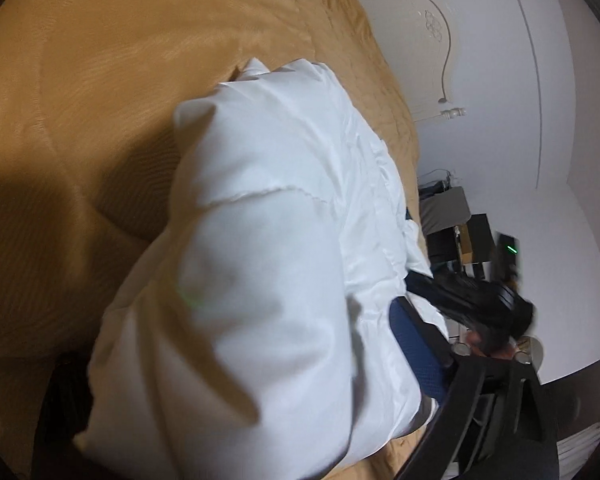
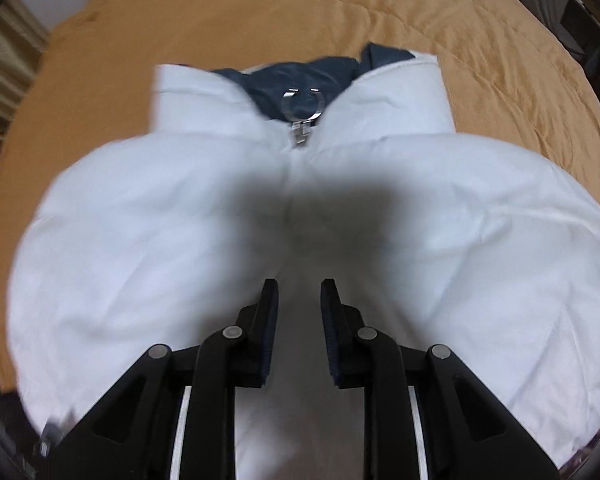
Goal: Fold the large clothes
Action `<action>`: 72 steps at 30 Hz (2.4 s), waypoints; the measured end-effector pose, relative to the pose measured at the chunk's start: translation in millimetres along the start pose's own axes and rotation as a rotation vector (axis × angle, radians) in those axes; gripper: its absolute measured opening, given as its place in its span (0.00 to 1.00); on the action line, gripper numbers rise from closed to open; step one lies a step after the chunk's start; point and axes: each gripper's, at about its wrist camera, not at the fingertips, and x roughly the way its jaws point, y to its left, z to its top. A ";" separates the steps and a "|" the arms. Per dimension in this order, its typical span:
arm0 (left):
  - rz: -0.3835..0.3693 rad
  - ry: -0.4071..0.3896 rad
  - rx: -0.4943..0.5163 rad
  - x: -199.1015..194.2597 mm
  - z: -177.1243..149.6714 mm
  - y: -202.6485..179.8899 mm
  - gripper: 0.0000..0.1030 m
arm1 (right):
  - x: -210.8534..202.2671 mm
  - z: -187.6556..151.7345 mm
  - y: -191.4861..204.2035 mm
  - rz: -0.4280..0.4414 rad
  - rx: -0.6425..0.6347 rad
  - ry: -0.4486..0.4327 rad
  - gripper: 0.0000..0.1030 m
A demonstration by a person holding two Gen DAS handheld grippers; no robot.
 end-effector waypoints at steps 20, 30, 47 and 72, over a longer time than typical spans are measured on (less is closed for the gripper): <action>-0.077 -0.047 -0.105 -7.6 -39.2 -1.7 0.60 | -2.1 -97.5 -2.1 0.038 -0.012 0.049 0.14; -0.003 -0.125 0.013 6.5 -54.9 -36.0 0.42 | 0.6 -65.9 12.5 0.024 -0.027 0.011 0.11; 0.163 -0.102 0.158 18.0 -57.3 -87.9 0.35 | 42.8 123.7 -31.9 0.126 0.209 -0.018 0.00; 0.189 -0.151 0.367 -11.4 -66.3 -130.8 0.34 | 19.6 59.0 -53.0 0.173 0.051 0.021 0.00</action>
